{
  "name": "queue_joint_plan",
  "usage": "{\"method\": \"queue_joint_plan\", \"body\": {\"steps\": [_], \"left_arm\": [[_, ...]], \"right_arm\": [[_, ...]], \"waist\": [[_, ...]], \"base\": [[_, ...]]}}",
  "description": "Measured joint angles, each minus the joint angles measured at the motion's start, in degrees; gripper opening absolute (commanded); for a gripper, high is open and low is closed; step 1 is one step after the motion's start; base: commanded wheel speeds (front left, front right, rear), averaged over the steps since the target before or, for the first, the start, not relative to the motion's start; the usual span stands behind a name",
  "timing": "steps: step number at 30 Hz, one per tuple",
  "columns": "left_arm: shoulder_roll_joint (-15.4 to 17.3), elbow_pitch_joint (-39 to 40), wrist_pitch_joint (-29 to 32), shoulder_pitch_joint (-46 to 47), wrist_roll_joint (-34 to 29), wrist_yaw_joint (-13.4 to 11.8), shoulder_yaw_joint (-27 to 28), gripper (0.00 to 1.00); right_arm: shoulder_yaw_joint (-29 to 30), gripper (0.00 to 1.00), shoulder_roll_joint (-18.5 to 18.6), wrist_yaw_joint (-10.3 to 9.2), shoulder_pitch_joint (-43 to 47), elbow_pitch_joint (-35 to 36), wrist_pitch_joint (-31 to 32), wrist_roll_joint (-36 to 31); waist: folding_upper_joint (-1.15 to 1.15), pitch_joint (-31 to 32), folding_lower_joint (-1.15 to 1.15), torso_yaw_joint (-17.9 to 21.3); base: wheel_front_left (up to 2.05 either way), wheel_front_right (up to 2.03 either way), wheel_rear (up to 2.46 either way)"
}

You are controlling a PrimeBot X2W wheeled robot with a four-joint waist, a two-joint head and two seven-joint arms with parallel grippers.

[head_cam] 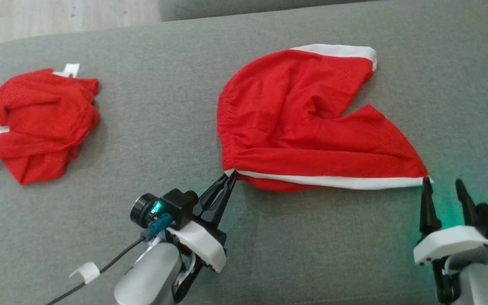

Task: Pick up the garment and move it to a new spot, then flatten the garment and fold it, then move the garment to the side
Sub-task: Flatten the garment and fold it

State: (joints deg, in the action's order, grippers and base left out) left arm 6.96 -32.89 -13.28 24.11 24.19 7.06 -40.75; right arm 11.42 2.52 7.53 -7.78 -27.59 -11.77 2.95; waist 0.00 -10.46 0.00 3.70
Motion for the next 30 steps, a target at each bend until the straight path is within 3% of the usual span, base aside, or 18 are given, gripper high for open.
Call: {"method": "queue_joint_plan", "body": {"steps": [22,23,24,25,30], "left_arm": [[0.48,1.79,-0.16,-1.02,-0.05,-0.57,-1.97,0.0],[0.48,1.78,-0.16,-1.02,-0.05,-0.57,-1.99,0.0],[0.47,1.77,-0.16,-1.02,-0.05,-0.57,-2.02,0.0],[0.47,1.74,-0.16,-1.02,-0.05,-0.57,-2.05,0.0],[0.46,1.19,-0.47,-1.08,0.01,-0.57,-2.15,0.0]], "right_arm": [[0.51,1.0,0.03,0.0,-5.98,-10.87,5.24,-3.05],[0.55,0.96,0.04,0.0,-5.98,-11.06,5.24,-3.05],[0.58,0.4,0.04,0.0,-5.99,-11.28,5.24,-3.05],[0.57,0.0,0.04,0.0,-5.99,-11.5,5.23,-3.05],[0.52,0.0,0.03,0.0,-5.82,-12.17,5.17,-3.26]], "waist": [[0.0,-0.04,0.0,-2.29],[0.0,0.05,0.0,-2.35],[0.0,0.18,0.0,-2.39],[0.0,0.34,0.0,-2.4],[0.0,1.85,0.0,-2.35]], "base": [[0.0,0.0,0.0],[0.0,0.0,0.0],[0.0,0.0,0.0],[0.0,0.0,0.0],[0.0,0.0,0.0]]}}
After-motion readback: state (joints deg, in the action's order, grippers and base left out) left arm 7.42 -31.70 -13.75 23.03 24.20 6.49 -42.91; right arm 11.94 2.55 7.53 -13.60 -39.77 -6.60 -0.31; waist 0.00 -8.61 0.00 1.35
